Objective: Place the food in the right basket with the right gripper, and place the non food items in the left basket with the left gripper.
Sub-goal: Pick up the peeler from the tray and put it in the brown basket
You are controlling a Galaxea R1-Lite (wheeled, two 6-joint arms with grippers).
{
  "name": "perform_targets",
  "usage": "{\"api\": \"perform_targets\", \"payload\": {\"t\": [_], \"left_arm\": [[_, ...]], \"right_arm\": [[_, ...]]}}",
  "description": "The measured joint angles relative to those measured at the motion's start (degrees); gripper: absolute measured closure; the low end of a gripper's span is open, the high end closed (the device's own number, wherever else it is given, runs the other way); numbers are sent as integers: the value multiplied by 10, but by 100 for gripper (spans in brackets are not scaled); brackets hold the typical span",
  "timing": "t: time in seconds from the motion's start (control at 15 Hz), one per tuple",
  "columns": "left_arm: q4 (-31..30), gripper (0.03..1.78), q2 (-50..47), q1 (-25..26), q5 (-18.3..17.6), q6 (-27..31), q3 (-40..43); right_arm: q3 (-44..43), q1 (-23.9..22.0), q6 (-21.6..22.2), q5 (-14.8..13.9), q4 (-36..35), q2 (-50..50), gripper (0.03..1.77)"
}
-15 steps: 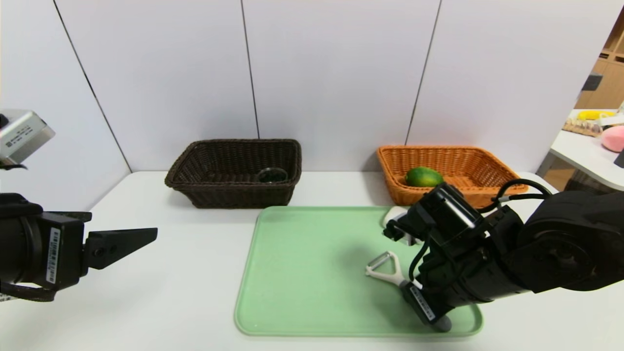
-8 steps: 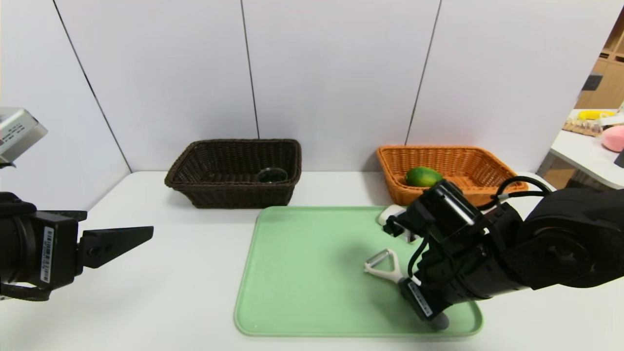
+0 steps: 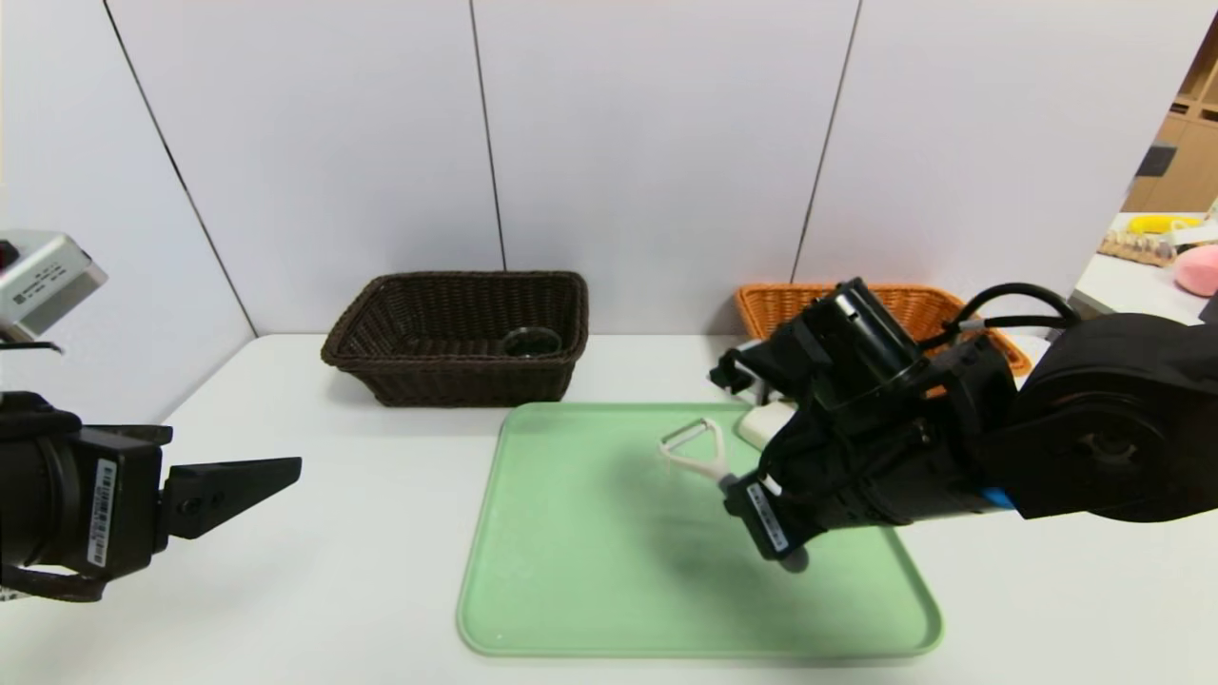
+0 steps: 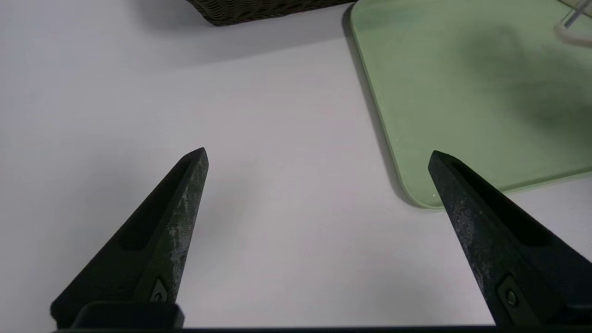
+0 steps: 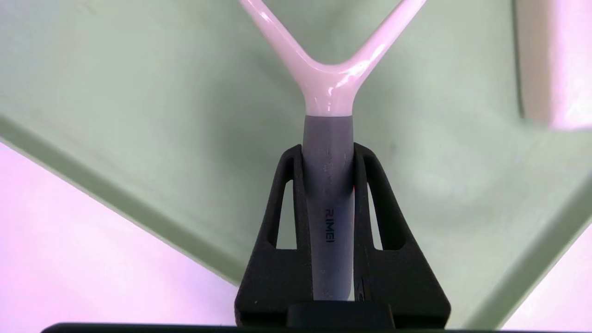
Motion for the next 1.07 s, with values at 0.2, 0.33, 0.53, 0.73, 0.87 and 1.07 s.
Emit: {"api": "perform_targets", "payload": {"t": [0.2,0.33,0.53,0.73,0.87,1.07], "left_arm": [[-2,12,0,0,0,0,10],[-3,12,0,0,-1,0,19],[-4,12,0,0,-3,-1,28],[-4,12,-1,0,-2,-1,31],[-4,12,-1,0,-2,-1,32],[-4,12,-1,0,-3,0,33]], "right_arm": [[-76,30,48,-5,-1,-3,153],[-135,43,65,-20,-2,-1,153],[-203,52,68,-50,-35,17,153],[-222,53,66,-79,-164,59,153],[-239,54,57,-112,-268,100,153],[-281,54,44,-138,-322,154,153]]}}
